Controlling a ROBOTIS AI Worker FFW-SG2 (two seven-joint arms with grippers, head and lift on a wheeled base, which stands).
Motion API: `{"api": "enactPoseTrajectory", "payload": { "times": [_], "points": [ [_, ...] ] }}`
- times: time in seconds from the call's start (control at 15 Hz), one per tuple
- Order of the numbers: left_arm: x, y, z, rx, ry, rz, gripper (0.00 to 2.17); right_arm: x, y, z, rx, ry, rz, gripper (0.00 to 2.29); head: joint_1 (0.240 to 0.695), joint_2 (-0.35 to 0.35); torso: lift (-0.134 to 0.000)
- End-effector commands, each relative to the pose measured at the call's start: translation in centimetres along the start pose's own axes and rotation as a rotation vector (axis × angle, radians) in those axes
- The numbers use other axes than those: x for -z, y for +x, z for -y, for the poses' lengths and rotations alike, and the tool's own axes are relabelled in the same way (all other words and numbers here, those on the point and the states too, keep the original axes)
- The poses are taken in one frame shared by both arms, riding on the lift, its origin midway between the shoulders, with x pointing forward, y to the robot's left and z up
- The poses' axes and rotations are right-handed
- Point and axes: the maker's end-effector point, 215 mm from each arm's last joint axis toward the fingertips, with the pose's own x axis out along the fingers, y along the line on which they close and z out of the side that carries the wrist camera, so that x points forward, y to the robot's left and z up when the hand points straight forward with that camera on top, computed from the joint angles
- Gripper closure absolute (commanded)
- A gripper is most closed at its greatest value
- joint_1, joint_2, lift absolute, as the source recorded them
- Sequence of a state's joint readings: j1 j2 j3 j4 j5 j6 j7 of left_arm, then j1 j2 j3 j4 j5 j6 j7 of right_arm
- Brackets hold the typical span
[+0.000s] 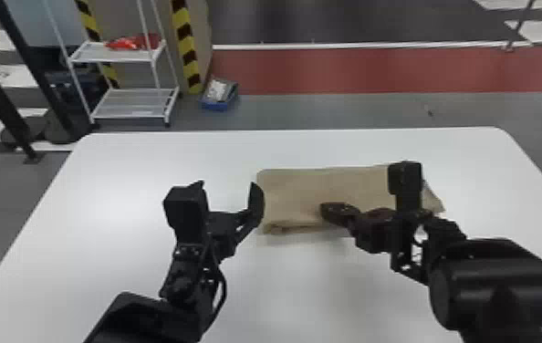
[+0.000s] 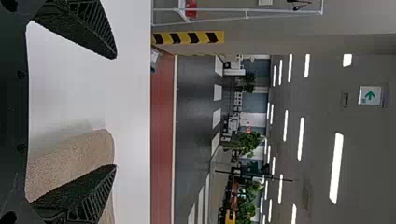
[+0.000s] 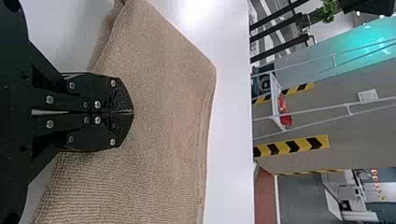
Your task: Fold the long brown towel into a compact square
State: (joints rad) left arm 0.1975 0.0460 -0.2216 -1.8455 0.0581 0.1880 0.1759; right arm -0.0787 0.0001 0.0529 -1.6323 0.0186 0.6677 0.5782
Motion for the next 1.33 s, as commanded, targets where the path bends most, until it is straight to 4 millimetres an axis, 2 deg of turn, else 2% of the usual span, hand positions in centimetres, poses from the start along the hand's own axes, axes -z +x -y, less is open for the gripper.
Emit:
{"api": "enactPoseTrajectory", "payload": {
  "times": [0.0, 0.07, 0.13, 0.2, 0.27, 0.33, 0.4, 0.47, 0.53, 0.6, 0.67, 0.8, 0.93, 1.07, 1.27],
  "points": [
    [0.2, -0.1, -0.4, -0.007, -0.003, -0.002, 0.04, -3.2, -2.5, 0.3, 0.015, 0.000, 0.094, 2.01, 0.695, 0.056, -0.123],
    [0.3, -0.1, -0.4, -0.007, -0.004, 0.001, 0.04, -5.0, -4.1, 1.7, 0.033, 0.010, 0.146, 1.71, 0.695, 0.057, -0.123],
    [0.2, 0.0, -0.1, -0.002, -0.005, 0.008, 0.04, -6.3, -5.5, 3.6, 0.057, 0.025, 0.191, 1.19, 0.695, 0.055, -0.123],
    [0.2, 0.1, 1.0, 0.019, -0.008, 0.009, 0.05, -7.7, -7.5, 6.6, 0.107, 0.027, 0.237, 0.33, 0.695, 0.034, -0.123],
    [0.1, 0.4, 2.0, 0.037, -0.007, 0.015, 0.08, -8.8, -9.1, 9.4, 0.145, 0.042, 0.266, 0.00, 0.695, 0.017, -0.123],
    [0.2, 0.8, 3.1, 0.062, -0.011, 0.012, 0.12, -8.6, -10.7, 12.4, 0.189, 0.080, 0.277, 0.00, 0.695, -0.007, -0.123],
    [0.4, 1.4, 4.7, 0.093, -0.014, 0.006, 0.29, -8.0, -12.2, 15.5, 0.221, 0.109, 0.271, 0.01, 0.695, -0.041, -0.123],
    [0.5, 1.8, 6.4, 0.135, -0.009, 0.004, 0.56, -7.1, -13.4, 18.2, 0.249, 0.142, 0.249, 0.06, 0.695, -0.079, -0.123],
    [0.7, 2.5, 7.9, 0.163, -0.025, -0.006, 1.17, -6.3, -14.7, 20.8, 0.276, 0.178, 0.232, 0.07, 0.695, -0.159, -0.123],
    [1.1, 3.4, 9.0, 0.180, -0.043, -0.026, 1.87, -6.0, -15.4, 22.6, 0.289, 0.211, 0.222, 0.06, 0.695, -0.199, -0.123],
    [1.3, 4.1, 9.7, 0.196, -0.045, -0.036, 2.13, -5.3, -15.8, 23.8, 0.296, 0.239, 0.195, 0.06, 0.695, -0.234, -0.123],
    [2.3, 4.7, 11.4, 0.237, -0.028, -0.057, 2.14, -4.3, -16.0, 24.6, 0.274, 0.286, 0.141, 0.08, 0.695, -0.281, -0.123],
    [3.4, 5.6, 12.5, 0.264, -0.021, -0.083, 2.14, -3.8, -15.3, 24.9, 0.270, 0.308, 0.123, 0.10, 0.695, -0.309, -0.123],
    [4.7, 6.0, 12.7, 0.278, -0.007, -0.123, 2.14, -3.9, -14.2, 25.2, 0.258, 0.324, 0.113, 0.13, 0.695, -0.329, -0.123],
    [6.7, 6.0, 11.8, 0.276, -0.001, -0.174, 2.14, -4.4, -11.4, 25.1, 0.242, 0.315, 0.087, 0.15, 0.695, -0.326, -0.123]
  ]
}}
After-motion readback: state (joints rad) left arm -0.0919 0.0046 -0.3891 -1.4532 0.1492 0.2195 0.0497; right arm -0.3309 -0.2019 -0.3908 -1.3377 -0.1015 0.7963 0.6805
